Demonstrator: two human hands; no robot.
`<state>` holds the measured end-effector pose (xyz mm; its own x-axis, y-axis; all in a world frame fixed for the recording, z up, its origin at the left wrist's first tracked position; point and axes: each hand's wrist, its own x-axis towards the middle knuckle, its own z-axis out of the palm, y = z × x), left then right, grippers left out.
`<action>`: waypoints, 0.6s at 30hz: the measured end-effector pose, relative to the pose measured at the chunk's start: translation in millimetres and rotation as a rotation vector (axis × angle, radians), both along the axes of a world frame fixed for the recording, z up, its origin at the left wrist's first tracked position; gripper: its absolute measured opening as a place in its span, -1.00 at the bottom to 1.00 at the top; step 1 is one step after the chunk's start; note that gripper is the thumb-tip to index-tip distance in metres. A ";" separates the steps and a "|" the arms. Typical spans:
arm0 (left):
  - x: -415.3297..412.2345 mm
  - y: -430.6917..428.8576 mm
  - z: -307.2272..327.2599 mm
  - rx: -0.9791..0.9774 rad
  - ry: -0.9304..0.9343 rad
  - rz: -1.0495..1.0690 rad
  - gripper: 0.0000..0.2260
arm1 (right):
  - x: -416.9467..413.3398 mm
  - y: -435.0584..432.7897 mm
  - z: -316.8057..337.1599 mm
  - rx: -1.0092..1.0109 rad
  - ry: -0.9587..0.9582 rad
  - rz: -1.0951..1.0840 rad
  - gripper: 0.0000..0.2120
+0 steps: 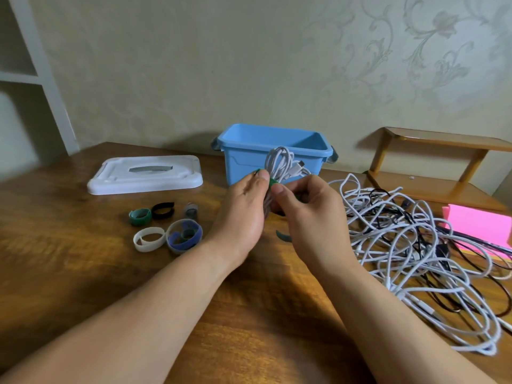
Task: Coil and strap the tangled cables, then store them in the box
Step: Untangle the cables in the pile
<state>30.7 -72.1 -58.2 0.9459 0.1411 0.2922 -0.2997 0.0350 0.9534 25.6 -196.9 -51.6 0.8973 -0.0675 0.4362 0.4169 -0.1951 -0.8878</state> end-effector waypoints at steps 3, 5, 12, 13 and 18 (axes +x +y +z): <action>-1.7 1.7 3.0 -0.014 0.002 -0.009 -0.69 | 0.2 -1.7 -0.1 0.012 -0.001 0.056 -0.84; -4.0 2.2 5.8 -0.034 0.003 -0.008 -0.67 | 2.3 -2.2 -1.1 0.032 0.019 0.103 -0.86; -7.7 -1.2 7.7 -0.105 -0.012 0.068 -0.63 | -1.5 1.0 -1.0 0.081 0.026 0.119 -0.88; -7.9 -1.7 8.2 -0.104 -0.030 0.078 -0.64 | -1.2 1.5 -0.2 0.108 0.035 0.102 -0.85; -6.9 -3.7 7.5 0.057 -0.121 0.129 -0.71 | 5.7 -1.0 -0.9 0.229 0.129 0.139 -0.84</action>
